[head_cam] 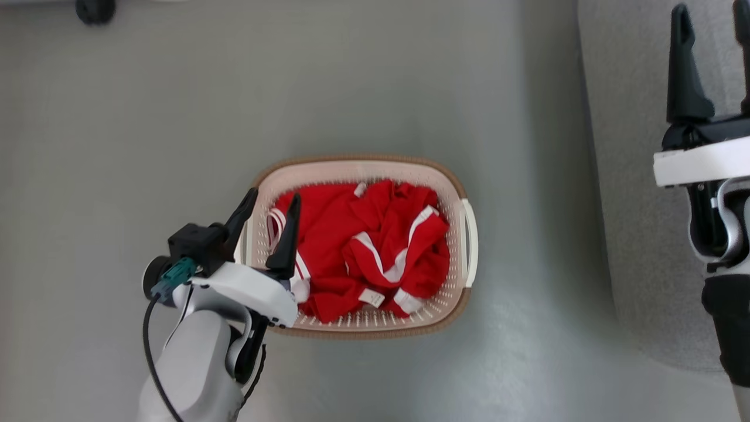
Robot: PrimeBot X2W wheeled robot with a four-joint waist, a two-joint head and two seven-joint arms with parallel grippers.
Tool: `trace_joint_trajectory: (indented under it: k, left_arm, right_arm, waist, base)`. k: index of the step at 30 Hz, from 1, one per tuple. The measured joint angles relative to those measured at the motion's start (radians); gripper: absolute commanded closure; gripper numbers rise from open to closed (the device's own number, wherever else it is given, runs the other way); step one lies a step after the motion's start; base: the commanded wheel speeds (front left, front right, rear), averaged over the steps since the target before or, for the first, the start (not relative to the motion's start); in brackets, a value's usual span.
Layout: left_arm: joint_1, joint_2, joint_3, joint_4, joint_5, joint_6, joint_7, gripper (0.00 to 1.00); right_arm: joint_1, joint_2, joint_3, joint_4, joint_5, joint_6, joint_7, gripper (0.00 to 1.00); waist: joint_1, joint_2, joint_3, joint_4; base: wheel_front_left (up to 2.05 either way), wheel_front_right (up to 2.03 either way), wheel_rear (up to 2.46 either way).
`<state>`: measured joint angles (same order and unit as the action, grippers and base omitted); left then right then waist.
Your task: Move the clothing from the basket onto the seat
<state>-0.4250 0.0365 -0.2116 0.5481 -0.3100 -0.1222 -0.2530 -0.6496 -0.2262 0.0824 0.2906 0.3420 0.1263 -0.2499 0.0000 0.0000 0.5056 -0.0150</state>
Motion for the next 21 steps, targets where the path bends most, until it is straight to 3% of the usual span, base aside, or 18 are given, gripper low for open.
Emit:
trace_joint_trajectory:
  k: [21]
  left_arm:
    - [-0.303, -0.001, -0.332, 0.258, -0.166, 0.009, -0.003, 0.0]
  right_arm:
    - [-0.168, -0.03, 0.027, -0.182, -0.001, 0.0, -0.006, 0.0]
  waist:
    - [0.0, 0.0, 0.383, -0.028]
  base:
    - [0.0, 0.0, 0.0]
